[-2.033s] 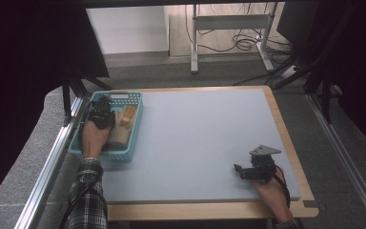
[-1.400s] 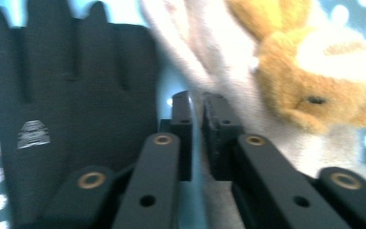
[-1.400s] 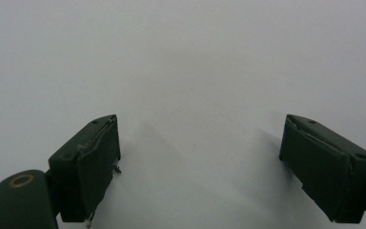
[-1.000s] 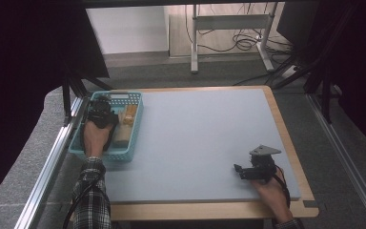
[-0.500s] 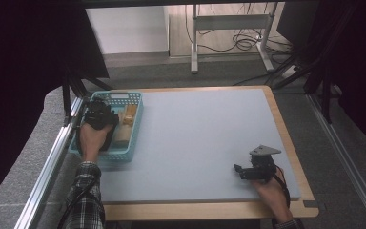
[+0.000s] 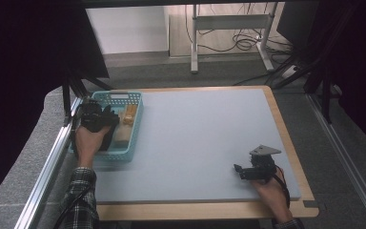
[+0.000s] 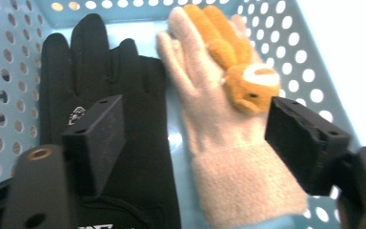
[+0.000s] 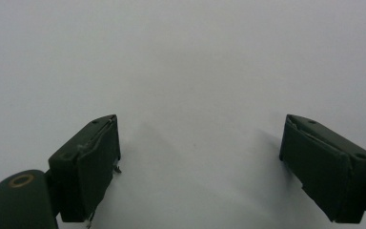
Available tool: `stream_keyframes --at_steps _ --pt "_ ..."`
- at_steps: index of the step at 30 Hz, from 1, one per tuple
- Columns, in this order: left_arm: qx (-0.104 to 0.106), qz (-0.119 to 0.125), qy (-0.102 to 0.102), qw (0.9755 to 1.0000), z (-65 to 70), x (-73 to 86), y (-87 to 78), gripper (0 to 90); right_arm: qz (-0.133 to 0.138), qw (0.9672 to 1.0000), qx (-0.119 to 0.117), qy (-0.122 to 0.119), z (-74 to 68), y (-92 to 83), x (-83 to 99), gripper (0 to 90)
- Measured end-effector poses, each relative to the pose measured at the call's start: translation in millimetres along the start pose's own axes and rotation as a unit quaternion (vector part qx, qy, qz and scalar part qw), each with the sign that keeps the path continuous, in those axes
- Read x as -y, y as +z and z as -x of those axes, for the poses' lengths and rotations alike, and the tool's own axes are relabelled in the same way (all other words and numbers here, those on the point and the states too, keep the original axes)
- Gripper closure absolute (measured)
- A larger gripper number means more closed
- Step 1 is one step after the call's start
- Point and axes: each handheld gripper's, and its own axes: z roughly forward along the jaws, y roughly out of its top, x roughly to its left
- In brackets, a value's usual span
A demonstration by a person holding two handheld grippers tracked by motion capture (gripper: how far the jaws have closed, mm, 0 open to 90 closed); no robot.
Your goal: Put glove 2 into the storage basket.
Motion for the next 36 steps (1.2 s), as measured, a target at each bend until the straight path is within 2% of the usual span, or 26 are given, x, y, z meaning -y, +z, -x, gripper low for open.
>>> stream_keyframes --at_steps 3,10,12,15,20,22,29,36 --pt "0.008 0.009 0.008 0.9999 5.7 1.1 -4.9 17.4 0.0 1.0 0.0 -0.001 0.1 0.0 0.0 13.0" --pt "0.04 0.028 0.028 0.9984 23.0 3.7 -18.2 9.1 0.0 1.0 0.0 -0.001 0.0 0.0 -0.2 13.0" --pt "0.057 0.038 0.038 0.9969 31.5 4.9 -23.6 7.7 0.0 1.0 0.0 -0.001 0.0 -0.1 -0.2 13.1" --pt "0.064 0.044 0.045 0.996 37.6 5.9 -26.9 5.6 0.0 1.0 0.0 -0.001 0.0 0.0 -0.3 13.0" --pt "0.074 0.056 0.075 0.9928 59.1 10.6 -33.9 2.6 0.0 1.0 0.0 -0.001 0.0 0.0 -0.4 13.0" --pt "0.081 0.059 0.087 0.9912 69.2 13.4 -35.7 1.6 0.0 1.0 0.0 -0.001 -0.1 0.0 -0.4 13.1" --pt "0.117 0.076 0.131 0.9816 111.2 31.5 -36.1 0.0 0.0 1.0 0.0 -0.001 -0.1 0.1 -0.4 13.0" --pt "0.142 0.078 0.17 0.972 146.2 57.5 -23.7 0.0 0.0 1.0 0.001 -0.001 -0.1 0.2 -0.4 13.0"
